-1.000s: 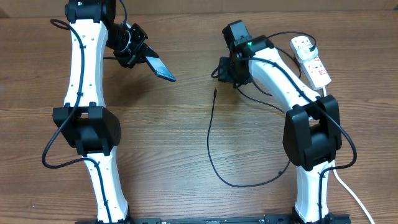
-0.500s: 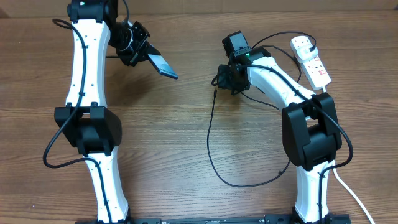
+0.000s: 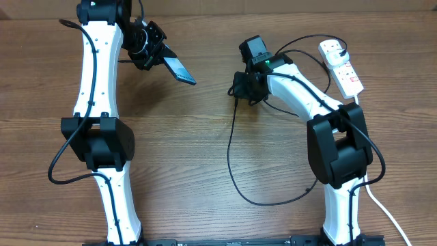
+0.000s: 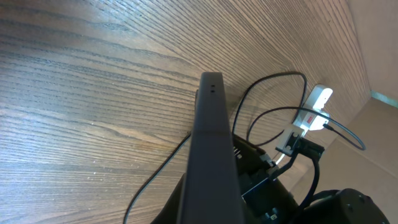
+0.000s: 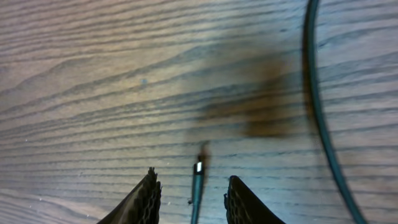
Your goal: Plug charger to phone and switch on socket
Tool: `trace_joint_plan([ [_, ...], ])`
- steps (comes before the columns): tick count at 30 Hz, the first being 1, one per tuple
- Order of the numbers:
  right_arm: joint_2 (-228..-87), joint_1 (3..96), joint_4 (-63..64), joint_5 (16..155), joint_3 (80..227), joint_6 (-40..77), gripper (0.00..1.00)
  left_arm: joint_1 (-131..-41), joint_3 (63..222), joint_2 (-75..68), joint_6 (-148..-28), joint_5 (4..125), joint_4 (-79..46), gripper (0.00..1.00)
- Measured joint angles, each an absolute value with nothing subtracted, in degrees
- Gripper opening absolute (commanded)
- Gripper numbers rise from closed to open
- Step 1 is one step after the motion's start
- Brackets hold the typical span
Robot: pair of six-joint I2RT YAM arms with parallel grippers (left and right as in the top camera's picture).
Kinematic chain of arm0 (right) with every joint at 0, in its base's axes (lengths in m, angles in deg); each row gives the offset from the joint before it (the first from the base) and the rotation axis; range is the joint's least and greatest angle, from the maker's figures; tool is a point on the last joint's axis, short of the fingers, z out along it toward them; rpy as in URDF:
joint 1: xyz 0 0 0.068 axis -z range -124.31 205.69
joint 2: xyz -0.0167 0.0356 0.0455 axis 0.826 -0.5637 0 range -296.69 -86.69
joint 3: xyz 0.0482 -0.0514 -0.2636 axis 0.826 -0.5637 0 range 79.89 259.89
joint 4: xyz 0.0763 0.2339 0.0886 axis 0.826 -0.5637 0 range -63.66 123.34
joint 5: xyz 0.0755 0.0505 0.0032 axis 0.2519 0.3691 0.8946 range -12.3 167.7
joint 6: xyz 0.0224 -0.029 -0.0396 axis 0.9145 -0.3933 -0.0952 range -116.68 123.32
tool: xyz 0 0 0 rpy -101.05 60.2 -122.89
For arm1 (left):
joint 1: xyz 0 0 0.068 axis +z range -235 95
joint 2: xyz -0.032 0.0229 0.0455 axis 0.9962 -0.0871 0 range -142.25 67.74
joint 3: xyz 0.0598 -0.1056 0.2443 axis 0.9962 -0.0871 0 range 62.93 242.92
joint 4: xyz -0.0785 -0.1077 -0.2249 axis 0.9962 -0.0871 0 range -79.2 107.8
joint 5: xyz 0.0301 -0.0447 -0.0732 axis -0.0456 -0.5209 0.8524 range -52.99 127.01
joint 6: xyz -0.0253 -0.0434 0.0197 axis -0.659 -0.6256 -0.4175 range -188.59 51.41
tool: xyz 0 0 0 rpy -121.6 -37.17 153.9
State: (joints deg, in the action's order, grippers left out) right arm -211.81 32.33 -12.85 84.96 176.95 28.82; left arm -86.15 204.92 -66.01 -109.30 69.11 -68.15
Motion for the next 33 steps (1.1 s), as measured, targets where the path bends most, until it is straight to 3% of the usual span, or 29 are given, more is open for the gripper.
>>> trace_joint_plan([
  [21, -215.55, 31.31, -15.67, 86.23, 177.08, 30.30, 0.20, -86.15, 204.92, -66.01, -109.08, 68.65, -68.13, 0.04],
  [25, -215.55, 30.63, -16.33, 85.14, 177.12, 30.24, 0.04, -86.15, 204.92, -66.01, -109.08, 68.50, -68.13, 0.04],
  [33, -215.65, 29.34, -17.03, 83.30, 177.51, 30.20, 0.04, -86.15, 204.92, -66.01, -107.92, 68.52, -68.15, 0.04],
])
